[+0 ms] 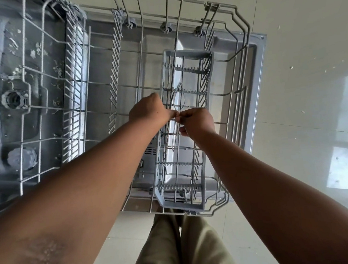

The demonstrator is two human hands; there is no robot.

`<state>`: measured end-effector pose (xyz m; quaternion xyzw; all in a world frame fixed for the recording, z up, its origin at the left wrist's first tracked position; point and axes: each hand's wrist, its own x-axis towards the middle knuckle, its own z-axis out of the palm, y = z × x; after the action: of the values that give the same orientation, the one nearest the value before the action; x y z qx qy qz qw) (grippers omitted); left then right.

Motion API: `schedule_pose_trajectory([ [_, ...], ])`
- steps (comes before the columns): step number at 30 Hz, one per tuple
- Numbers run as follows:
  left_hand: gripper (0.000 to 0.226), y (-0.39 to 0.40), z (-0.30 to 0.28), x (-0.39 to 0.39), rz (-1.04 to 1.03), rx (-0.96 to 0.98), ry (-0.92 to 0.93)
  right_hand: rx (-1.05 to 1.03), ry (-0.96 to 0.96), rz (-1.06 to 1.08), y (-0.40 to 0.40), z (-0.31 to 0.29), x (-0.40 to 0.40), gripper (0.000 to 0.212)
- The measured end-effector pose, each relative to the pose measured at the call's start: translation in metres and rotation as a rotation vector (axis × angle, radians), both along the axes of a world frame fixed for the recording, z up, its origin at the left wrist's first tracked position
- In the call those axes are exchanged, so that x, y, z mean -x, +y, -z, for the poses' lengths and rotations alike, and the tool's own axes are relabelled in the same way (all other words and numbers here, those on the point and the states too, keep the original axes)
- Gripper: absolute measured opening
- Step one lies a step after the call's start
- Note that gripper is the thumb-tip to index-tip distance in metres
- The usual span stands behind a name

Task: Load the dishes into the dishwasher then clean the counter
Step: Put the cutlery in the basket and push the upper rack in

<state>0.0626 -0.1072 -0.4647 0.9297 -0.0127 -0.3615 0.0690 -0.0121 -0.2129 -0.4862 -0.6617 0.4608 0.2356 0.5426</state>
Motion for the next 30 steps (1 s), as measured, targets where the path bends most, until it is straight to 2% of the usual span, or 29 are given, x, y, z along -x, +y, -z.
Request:
schedule_pose_trajectory([
  [4, 0.057, -0.002, 0.001, 0.004, -0.139, 0.08, 0.07, 0.126, -0.01, -0.13, 0.006, 0.004, -0.004, 0.02],
  [10, 0.062, 0.003, -0.005, 0.02, -0.159, 0.086, 0.019, 0.192, 0.01, -0.22, 0.006, 0.001, -0.007, 0.023],
  [13, 0.055, 0.009, -0.013, 0.039, -0.23, 0.193, 0.038, 0.154, 0.028, -0.15, 0.001, -0.004, -0.002, 0.026],
  [16, 0.042, 0.024, -0.024, 0.064, -0.193, 0.297, 0.049, 0.142, -0.014, -0.135, -0.001, -0.018, 0.013, 0.03],
  [20, 0.039, 0.051, -0.051, 0.096, -0.104, 0.317, 0.139, 0.259, -0.019, -0.462, 0.002, -0.054, 0.036, 0.039],
  [24, 0.063, 0.077, -0.101, 0.124, 0.015, 0.216, 0.211, 0.301, 0.086, -0.813, 0.015, -0.111, 0.06, 0.052],
  [27, 0.079, 0.094, -0.142, 0.124, 0.218, 0.097, 0.118, 0.467, 0.062, -1.072, 0.031, -0.161, 0.07, 0.051],
  [30, 0.087, 0.112, -0.183, 0.124, 0.277, 0.021, 0.012, 0.547, -0.048, -1.257, 0.049, -0.207, 0.076, 0.059],
])
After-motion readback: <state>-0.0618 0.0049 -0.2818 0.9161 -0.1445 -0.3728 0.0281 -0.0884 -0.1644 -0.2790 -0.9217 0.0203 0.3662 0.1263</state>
